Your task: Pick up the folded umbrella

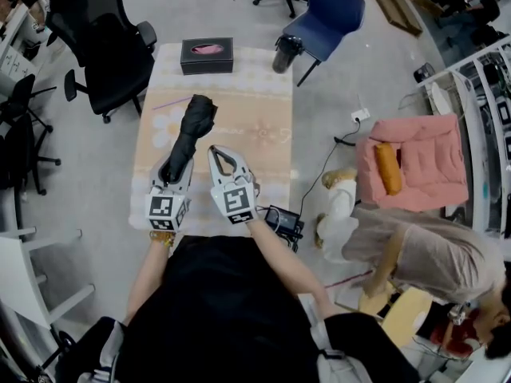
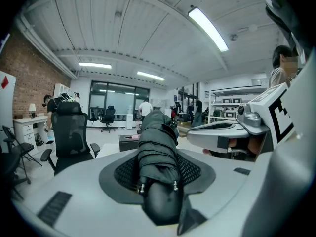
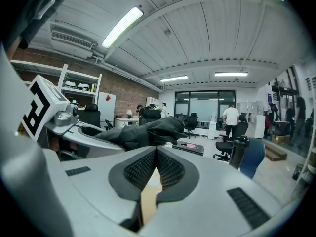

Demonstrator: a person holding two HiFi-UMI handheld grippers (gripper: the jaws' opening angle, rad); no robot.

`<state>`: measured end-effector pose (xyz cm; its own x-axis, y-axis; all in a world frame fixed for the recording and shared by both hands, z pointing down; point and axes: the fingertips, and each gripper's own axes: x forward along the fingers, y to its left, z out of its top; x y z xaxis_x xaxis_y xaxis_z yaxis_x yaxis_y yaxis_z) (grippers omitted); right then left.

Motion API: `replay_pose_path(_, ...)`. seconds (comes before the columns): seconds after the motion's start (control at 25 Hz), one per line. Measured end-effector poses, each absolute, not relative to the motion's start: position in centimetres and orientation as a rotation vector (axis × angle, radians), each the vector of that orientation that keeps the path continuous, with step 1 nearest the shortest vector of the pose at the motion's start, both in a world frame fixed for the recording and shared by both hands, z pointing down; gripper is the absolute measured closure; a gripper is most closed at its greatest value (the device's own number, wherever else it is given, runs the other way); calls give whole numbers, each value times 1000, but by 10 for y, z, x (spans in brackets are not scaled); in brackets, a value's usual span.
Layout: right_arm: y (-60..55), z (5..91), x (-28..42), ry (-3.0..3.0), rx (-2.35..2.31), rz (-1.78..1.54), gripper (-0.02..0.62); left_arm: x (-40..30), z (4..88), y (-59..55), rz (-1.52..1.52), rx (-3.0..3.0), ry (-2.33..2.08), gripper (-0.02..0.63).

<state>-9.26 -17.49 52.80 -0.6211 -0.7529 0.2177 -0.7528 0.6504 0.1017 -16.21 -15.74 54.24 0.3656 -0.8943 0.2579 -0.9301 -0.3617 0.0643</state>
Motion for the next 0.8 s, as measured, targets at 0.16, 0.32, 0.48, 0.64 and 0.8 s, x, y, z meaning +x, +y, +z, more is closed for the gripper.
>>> replay_pose_path(0.16, -177, 530, -90, -2620, 1232, -7, 580, -161, 545, -159, 280, 2427, -1639, 423)
replay_pose_path(0.32, -176, 529, -91, -2632, 1232, 11, 580, -161, 547, -158, 286, 2425, -1635, 423)
replay_pose_path(0.48, -177, 532, -91, -2633, 1237, 6, 580, -161, 551, -157, 292, 2423, -1632, 423)
replay_pose_path(0.64, -177, 533, -90, -2624, 1233, -1, 580, -161, 554, -158, 297, 2419, -1629, 423)
replay_pose_path(0.8, -178, 532, -88, -2621, 1233, 3, 580, -160, 554, -159, 298, 2414, -1628, 424)
